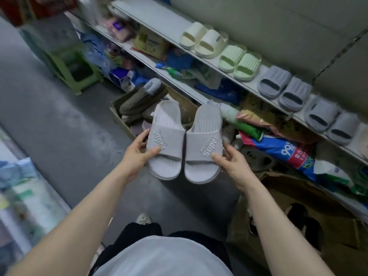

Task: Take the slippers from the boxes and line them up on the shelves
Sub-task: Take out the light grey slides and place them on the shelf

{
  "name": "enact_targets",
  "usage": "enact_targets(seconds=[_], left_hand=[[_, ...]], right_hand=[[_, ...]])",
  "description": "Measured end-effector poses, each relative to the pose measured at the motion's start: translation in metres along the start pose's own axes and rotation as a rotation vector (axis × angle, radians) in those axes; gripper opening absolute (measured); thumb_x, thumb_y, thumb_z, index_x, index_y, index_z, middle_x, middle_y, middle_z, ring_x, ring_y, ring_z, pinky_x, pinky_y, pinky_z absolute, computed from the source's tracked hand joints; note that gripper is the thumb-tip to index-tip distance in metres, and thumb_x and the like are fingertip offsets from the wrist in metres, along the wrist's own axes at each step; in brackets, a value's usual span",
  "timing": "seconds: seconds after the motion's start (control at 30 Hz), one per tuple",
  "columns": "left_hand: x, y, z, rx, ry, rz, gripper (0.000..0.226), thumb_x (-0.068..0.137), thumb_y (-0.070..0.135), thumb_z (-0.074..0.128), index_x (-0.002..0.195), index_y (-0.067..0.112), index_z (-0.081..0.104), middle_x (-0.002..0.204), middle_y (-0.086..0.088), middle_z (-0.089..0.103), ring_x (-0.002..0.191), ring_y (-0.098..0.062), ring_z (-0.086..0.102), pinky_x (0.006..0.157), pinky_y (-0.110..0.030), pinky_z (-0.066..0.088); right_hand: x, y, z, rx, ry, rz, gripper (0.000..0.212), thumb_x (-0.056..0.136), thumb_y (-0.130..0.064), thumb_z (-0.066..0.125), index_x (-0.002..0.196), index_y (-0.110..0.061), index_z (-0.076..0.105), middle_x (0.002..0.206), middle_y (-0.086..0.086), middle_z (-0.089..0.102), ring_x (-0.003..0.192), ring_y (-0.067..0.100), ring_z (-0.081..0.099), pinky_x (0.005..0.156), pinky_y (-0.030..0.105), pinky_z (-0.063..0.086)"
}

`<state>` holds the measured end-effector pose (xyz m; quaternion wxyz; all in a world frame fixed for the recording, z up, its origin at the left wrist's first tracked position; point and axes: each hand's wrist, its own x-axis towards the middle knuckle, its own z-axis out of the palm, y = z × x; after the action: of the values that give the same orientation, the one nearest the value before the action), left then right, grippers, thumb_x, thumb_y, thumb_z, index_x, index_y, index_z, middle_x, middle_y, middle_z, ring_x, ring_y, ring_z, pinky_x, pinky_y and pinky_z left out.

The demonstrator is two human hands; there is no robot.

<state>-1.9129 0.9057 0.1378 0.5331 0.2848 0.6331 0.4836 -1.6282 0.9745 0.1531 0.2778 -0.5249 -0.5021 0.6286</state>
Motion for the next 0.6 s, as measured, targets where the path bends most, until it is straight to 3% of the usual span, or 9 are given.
enact_targets(seconds=[0.17,0.33,0.47,0.6], left_hand=[[0.037,0.031,-0.085,0.017,0.043,0.004,0.075,0.073,0.027,0.081,0.135,0.046,0.045,0.124,-0.005,0.055,0.111,-0.025,0.060,0.092,-0.046,0.053],[0.080,0.056,-0.138,-0.008,0.070,0.025,0.071,0.075,0.024,0.080,0.134,0.045,0.046,0.124,-0.009,0.056,0.111,-0.028,0.060,0.089,-0.047,0.054],[0.127,0.078,-0.168,-0.005,0.094,0.042,0.065,0.081,0.019,0.074,0.134,0.043,0.045,0.122,-0.009,0.055,0.107,-0.027,0.061,0.089,-0.046,0.053],[0.192,0.104,-0.195,0.006,0.096,0.035,0.068,0.082,0.020,0.073,0.138,0.043,0.043,0.122,-0.006,0.054,0.104,-0.024,0.062,0.089,-0.048,0.054]], right_hand=[[0.044,-0.033,0.078,0.030,-0.015,-0.025,0.054,0.089,-0.008,0.068,0.132,-0.031,0.044,0.114,-0.008,0.066,0.096,0.001,0.068,0.073,0.018,0.055],[0.093,-0.057,0.123,0.002,-0.045,-0.025,0.059,0.088,-0.012,0.070,0.141,-0.023,0.045,0.118,-0.008,0.069,0.109,0.007,0.065,0.085,0.026,0.056],[0.146,-0.077,0.149,-0.012,-0.060,-0.038,0.059,0.088,-0.014,0.070,0.138,-0.030,0.043,0.109,-0.017,0.070,0.103,-0.004,0.065,0.079,0.014,0.053],[0.216,-0.092,0.174,0.012,-0.036,-0.037,0.065,0.087,-0.013,0.071,0.145,-0.018,0.043,0.121,-0.001,0.069,0.110,0.013,0.066,0.091,0.029,0.053]])
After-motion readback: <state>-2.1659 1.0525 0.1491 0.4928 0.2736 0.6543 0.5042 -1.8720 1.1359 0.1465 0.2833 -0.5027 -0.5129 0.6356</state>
